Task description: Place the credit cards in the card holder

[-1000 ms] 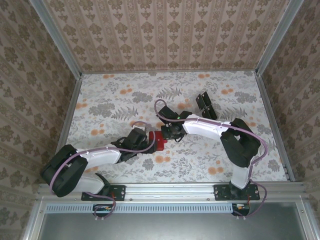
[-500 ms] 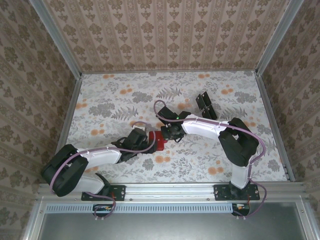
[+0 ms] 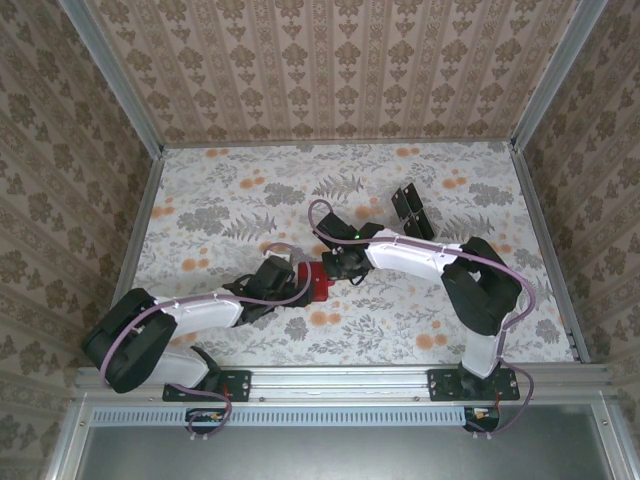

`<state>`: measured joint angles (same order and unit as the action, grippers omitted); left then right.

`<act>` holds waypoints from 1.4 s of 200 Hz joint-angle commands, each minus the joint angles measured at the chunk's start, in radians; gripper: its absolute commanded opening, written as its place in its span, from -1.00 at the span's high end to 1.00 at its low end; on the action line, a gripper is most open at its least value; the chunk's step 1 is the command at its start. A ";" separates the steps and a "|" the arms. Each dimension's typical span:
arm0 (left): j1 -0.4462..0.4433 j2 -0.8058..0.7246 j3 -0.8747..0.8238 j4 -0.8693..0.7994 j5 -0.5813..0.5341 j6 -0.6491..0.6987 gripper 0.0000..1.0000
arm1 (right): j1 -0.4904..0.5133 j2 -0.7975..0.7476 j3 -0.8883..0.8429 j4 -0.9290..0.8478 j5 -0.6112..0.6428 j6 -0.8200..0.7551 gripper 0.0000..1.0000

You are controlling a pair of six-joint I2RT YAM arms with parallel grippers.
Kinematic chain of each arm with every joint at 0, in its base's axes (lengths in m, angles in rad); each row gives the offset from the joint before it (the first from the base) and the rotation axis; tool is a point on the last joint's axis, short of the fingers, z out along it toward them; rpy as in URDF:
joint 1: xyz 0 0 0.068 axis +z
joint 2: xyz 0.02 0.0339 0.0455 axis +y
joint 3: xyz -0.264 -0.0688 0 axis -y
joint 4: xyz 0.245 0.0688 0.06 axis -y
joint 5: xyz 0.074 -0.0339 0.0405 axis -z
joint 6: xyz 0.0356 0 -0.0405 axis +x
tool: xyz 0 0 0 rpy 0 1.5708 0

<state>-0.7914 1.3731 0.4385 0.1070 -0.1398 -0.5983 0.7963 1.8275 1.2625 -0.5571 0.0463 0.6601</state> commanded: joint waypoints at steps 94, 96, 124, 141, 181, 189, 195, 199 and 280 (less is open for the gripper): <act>0.020 0.124 -0.058 0.022 0.069 -0.017 -0.98 | 0.007 -0.011 -0.022 0.014 -0.010 0.012 0.52; 0.019 0.124 -0.058 0.022 0.068 -0.017 -0.98 | 0.006 -0.011 -0.022 0.014 -0.010 0.012 0.52; 0.020 0.124 -0.057 0.022 0.068 -0.017 -0.98 | 0.007 -0.014 -0.028 0.016 -0.010 0.013 0.60; 0.020 0.125 -0.058 0.022 0.067 -0.016 -0.98 | 0.007 -0.016 -0.031 0.017 -0.011 0.013 0.63; 0.020 0.126 -0.056 0.023 0.068 -0.015 -0.98 | 0.008 -0.012 -0.036 0.017 -0.019 0.013 0.58; 0.020 0.127 -0.056 0.024 0.069 -0.015 -0.98 | 0.009 -0.013 -0.037 0.017 -0.019 0.013 0.60; 0.020 0.126 -0.057 0.023 0.068 -0.015 -0.98 | 0.009 -0.013 -0.038 0.017 -0.019 0.014 0.61; 0.020 0.126 -0.057 0.023 0.068 -0.016 -0.98 | 0.008 -0.014 -0.038 0.017 -0.019 0.015 0.62; 0.020 0.127 -0.057 0.024 0.069 -0.015 -0.98 | 0.010 -0.043 -0.040 0.053 -0.048 0.020 1.00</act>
<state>-0.7918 1.3773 0.4385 0.1131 -0.1440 -0.5983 0.7994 1.8183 1.2350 -0.5285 0.0311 0.6662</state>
